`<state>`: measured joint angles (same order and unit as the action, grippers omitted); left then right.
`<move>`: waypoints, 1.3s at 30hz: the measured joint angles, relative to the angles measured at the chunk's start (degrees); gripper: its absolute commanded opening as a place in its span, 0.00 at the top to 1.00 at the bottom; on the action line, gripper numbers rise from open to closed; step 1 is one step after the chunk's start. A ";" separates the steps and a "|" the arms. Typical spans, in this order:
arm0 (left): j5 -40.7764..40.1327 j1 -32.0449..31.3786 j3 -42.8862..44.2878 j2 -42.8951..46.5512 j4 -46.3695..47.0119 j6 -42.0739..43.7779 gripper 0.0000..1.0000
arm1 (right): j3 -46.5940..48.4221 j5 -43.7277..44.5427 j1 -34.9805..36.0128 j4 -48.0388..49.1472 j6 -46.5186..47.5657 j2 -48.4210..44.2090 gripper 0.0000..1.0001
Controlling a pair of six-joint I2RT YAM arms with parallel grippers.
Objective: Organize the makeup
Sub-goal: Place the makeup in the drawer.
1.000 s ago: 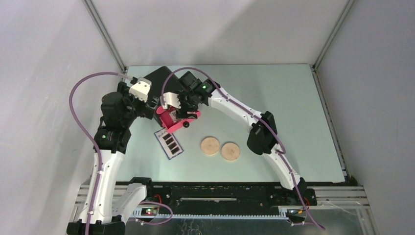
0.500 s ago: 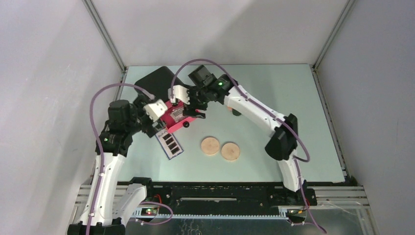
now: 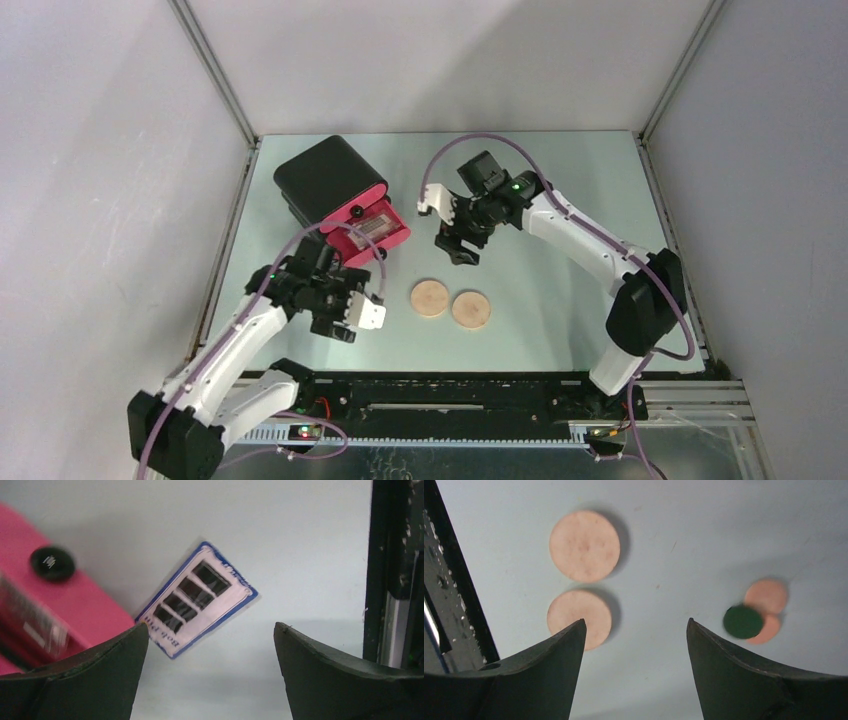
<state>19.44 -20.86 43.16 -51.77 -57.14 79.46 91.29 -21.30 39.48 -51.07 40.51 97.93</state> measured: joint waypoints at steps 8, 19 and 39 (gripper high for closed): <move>-8.50 -8.52 -4.87 -9.55 4.35 11.23 0.00 | -12.44 -3.30 -5.81 3.56 -3.48 -5.27 0.22; -18.88 -11.19 -2.73 -25.33 10.05 19.04 0.12 | -13.73 -7.52 -9.84 5.75 -5.01 -6.73 0.26; -23.54 -15.28 -3.98 -28.68 13.35 18.88 0.56 | -13.77 -9.33 -11.56 5.70 -5.01 -6.71 0.30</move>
<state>-4.10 -36.14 39.18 -80.44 -43.79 98.35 77.52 -30.63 27.92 -45.36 35.51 91.22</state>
